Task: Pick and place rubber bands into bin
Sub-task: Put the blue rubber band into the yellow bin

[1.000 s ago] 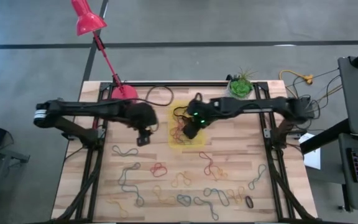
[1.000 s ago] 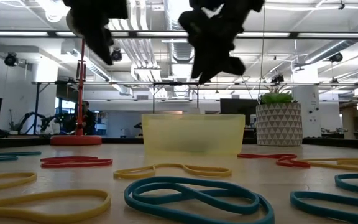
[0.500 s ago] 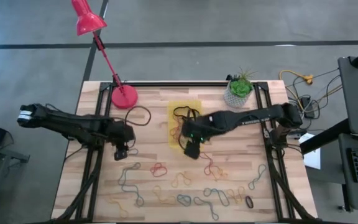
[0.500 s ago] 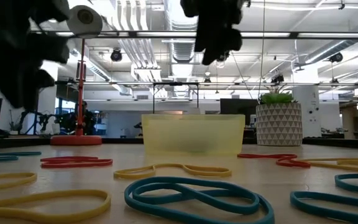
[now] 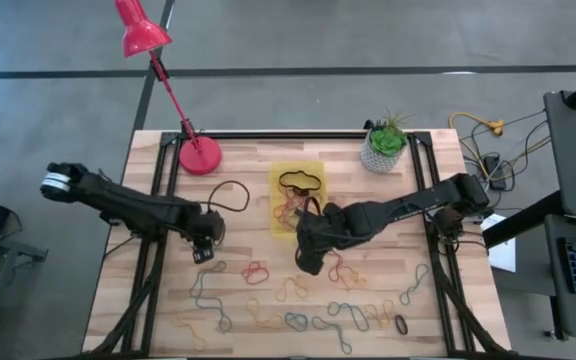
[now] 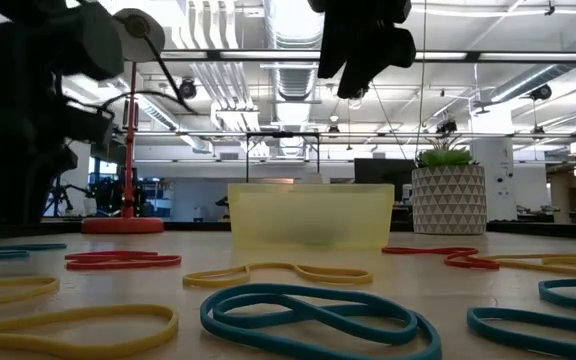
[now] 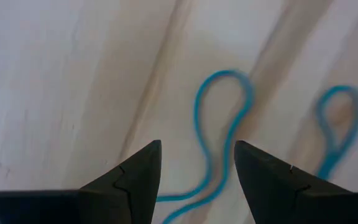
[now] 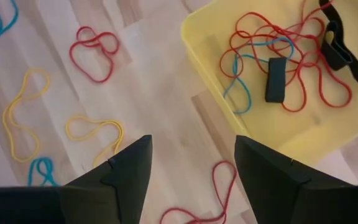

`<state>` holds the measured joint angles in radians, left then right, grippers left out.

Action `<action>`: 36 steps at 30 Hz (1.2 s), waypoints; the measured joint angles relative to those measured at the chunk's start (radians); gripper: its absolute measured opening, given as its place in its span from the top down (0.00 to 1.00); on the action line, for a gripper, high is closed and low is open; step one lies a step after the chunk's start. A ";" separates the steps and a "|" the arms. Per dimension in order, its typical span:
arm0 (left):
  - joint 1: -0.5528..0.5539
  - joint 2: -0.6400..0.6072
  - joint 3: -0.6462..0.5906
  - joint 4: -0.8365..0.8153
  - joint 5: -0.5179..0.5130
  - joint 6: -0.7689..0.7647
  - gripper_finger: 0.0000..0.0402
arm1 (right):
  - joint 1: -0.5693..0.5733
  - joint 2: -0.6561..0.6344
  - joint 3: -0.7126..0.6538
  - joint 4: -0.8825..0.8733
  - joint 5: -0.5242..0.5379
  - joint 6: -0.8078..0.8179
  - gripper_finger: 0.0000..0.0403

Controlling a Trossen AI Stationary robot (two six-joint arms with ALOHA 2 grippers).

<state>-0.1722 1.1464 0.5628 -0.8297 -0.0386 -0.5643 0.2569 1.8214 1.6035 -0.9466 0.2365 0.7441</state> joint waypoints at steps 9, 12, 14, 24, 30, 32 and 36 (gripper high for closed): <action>0.000 0.193 -0.003 0.053 -0.023 -0.004 0.54 | 0.000 0.000 0.000 0.000 0.003 0.013 0.47; 0.000 0.227 -0.005 0.062 -0.019 -0.003 0.54 | -0.002 0.000 0.000 0.000 0.003 0.013 0.47; 0.000 0.245 -0.003 0.071 -0.011 -0.003 0.57 | -0.004 0.000 0.000 0.000 0.003 0.011 0.47; 0.008 0.266 0.029 0.240 0.022 0.108 0.98 | -0.031 0.000 -0.001 0.000 0.004 0.005 0.47; 0.038 0.256 0.162 0.409 -0.007 0.259 1.00 | -0.039 0.000 -0.001 -0.001 0.004 0.005 0.47; 0.049 0.241 0.207 0.396 -0.008 0.293 1.00 | -0.039 0.000 -0.001 -0.012 0.004 0.012 0.47; 0.062 0.227 0.281 0.379 -0.003 0.353 1.00 | -0.039 0.000 -0.001 -0.039 0.003 0.013 0.47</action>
<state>-0.1102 1.3738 0.8438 -0.4508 -0.0417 -0.2113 0.2176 1.8214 1.6024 -0.9854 0.2394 0.7570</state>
